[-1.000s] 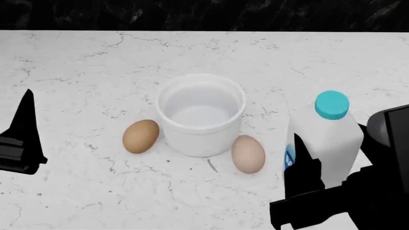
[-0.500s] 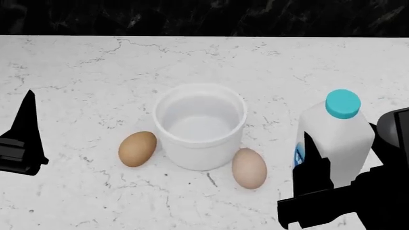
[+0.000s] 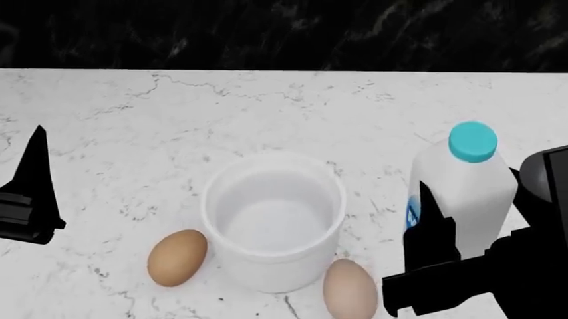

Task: Place the eggs and milk next to the bowl.

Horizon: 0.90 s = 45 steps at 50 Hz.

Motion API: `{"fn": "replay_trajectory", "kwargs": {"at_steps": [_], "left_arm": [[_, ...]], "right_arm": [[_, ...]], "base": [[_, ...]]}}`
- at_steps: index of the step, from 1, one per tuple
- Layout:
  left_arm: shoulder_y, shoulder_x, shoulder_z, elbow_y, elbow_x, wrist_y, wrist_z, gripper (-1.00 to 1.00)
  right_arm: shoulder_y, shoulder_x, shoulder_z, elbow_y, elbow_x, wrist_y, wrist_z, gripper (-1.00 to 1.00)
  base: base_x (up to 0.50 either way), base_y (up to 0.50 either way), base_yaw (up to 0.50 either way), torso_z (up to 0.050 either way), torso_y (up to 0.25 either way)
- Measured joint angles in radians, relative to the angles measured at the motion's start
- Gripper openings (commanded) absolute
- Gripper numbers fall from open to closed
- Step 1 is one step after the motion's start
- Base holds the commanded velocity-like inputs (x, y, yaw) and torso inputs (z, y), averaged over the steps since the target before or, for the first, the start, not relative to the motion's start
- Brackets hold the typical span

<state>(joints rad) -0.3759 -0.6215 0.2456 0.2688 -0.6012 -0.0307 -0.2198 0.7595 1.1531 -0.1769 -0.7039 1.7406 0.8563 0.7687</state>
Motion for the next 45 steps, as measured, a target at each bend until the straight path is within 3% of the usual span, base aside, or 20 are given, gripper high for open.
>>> {"fn": "replay_trajectory", "kwargs": {"at_steps": [22, 45], "left_arm": [[0.002, 0.003, 0.001, -0.012, 0.004, 0.009, 0.003, 1.00], [0.003, -0.002, 0.000, -0.006, 0.001, 0.004, -0.002, 1.00]], "right_arm": [[0.024, -0.006, -0.015, 0.015, -0.011, 0.018, -0.011, -1.00], [0.154, -0.134, -0.136, 0.171, -0.146, 0.083, -0.121, -1.00]], "base": [[0.03, 0.00, 0.00, 0.000, 0.001], [0.00, 0.00, 0.00, 0.000, 0.001]]}}
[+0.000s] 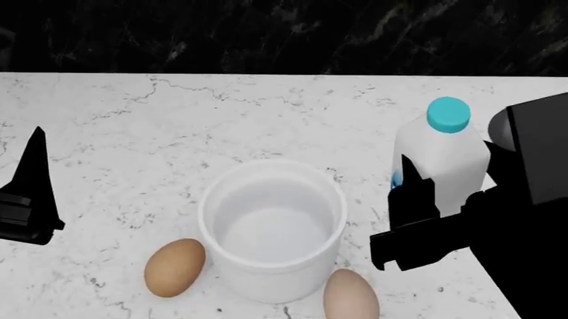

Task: Place the eggs and milk next to the bowl.

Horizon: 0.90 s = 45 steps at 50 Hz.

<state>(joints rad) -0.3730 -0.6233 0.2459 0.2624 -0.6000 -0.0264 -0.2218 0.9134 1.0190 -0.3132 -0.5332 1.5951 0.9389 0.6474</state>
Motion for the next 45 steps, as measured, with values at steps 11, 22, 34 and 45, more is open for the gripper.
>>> {"fn": "replay_trajectory", "kwargs": {"at_steps": [11, 22, 34, 45], "left_arm": [[0.005, -0.006, -0.002, 0.009, -0.001, -0.003, -0.005, 1.00], [0.002, -0.008, -0.002, 0.007, 0.001, -0.003, -0.006, 1.00], [0.001, -0.007, -0.003, -0.006, 0.004, 0.005, -0.002, 1.00], [0.002, -0.013, -0.006, -0.001, 0.004, 0.005, -0.006, 1.00]], "right_arm": [[0.013, -0.053, -0.044, 0.059, -0.079, -0.004, -0.058, -1.00], [0.032, -0.110, -0.092, 0.125, -0.164, -0.016, -0.120, -1.00], [0.057, -0.161, -0.138, 0.184, -0.231, -0.023, -0.173, -1.00], [0.070, -0.188, -0.164, 0.221, -0.273, -0.031, -0.207, -1.00]], "base": [[0.00, 0.00, 0.00, 0.001, 0.001], [0.00, 0.00, 0.00, 0.000, 0.001], [0.00, 0.00, 0.00, 0.001, 0.002], [0.00, 0.00, 0.00, 0.000, 0.001]]}}
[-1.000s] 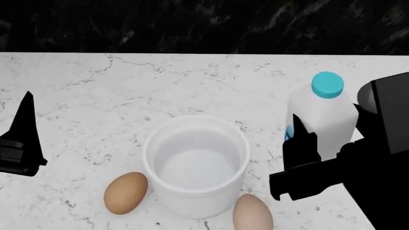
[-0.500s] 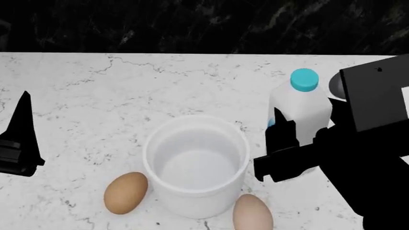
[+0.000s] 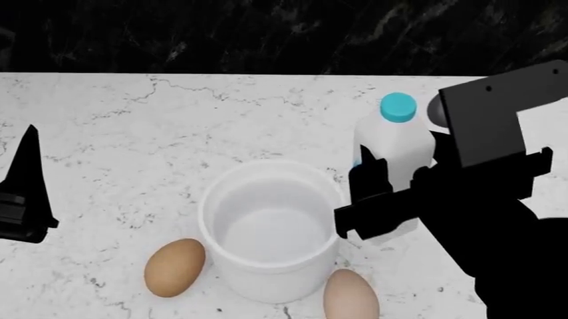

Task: Place the eggs and milk next to the bowl.

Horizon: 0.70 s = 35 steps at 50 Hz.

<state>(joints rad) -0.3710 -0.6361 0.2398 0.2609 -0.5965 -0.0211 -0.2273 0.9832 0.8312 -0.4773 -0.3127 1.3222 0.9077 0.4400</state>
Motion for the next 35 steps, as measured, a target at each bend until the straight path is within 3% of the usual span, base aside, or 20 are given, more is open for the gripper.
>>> {"fn": "replay_trajectory", "kwargs": {"at_steps": [35], "left_arm": [[0.008, -0.010, -0.006, 0.000, 0.007, 0.011, -0.004, 1.00]], "right_arm": [[-0.036, -0.026, -0.030, 0.054, -0.073, -0.053, -0.049, -1.00]], "base": [[0.00, 0.00, 0.00, 0.001, 0.001]]}}
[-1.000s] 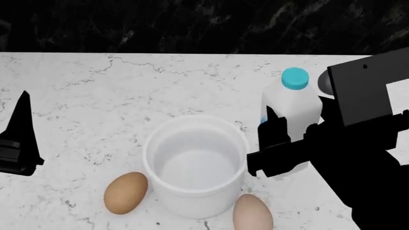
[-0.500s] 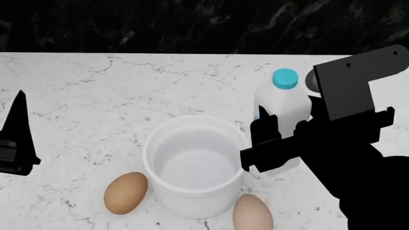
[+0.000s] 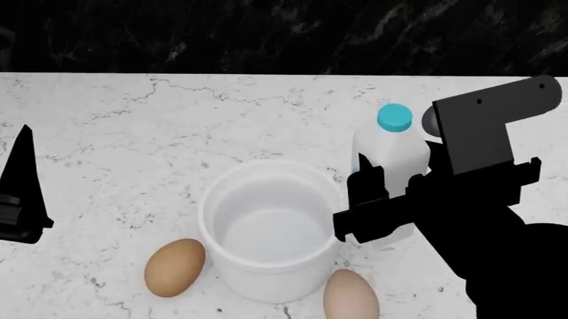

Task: Place the eggs and milk next to the bowl.

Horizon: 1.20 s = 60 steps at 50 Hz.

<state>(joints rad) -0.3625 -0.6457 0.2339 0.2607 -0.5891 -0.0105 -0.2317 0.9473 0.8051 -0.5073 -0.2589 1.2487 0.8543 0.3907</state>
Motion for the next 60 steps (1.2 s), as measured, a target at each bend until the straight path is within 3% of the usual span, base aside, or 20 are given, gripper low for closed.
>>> {"fn": "replay_trajectory", "kwargs": {"at_steps": [60], "left_arm": [[-0.022, 0.000, 0.021, 0.004, 0.015, -0.015, -0.006, 1.00]], "right_arm": [[-0.124, -0.003, -0.003, 0.048, -0.053, -0.116, -0.053, -1.00]], "base": [[0.00, 0.00, 0.00, 0.000, 0.001]]}}
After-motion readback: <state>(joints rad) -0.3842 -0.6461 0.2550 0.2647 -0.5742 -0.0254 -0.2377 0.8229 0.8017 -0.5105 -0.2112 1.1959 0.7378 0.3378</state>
